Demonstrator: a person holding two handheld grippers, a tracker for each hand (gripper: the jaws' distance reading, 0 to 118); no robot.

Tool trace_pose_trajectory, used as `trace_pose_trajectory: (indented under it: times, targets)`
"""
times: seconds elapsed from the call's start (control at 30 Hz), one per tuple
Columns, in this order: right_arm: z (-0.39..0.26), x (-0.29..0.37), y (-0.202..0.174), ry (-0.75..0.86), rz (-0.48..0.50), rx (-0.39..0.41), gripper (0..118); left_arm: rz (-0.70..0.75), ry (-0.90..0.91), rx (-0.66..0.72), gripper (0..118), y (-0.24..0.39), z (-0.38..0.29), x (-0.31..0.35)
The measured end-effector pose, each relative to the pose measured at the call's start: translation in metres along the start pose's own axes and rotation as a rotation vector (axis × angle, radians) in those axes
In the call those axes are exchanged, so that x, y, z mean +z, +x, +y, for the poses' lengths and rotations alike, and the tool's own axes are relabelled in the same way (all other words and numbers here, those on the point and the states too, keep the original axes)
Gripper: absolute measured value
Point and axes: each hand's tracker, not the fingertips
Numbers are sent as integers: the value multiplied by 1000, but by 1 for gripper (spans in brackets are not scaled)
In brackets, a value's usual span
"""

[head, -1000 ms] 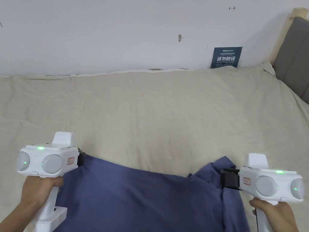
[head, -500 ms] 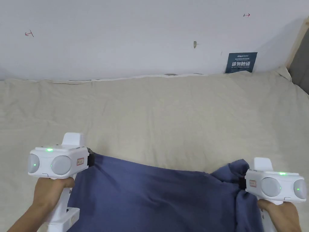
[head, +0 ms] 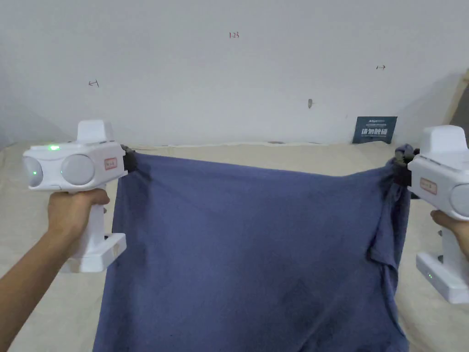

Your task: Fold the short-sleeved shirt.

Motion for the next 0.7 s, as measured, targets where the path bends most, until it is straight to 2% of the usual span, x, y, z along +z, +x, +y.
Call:
trace_pose_trajectory:
  times: [0.13,0.33,0.47,0.53,0.7]
  targets:
    - [63,15,-4,164,-22,16,5,44,111,-27,3,-8,57,19]
    - [145,12,-4,301,-28,6,5,81,239,-42,3,-10,125,34]
    - [177,5,1,344,-8,-26,5,106,280,-41,3,-14,152,28]
    - [188,0,4,369,16,-89,5,106,303,-24,3,-17,161,23]
    - [187,-23,3,369,20,-77,5,101,316,-5,3,-24,158,-1]
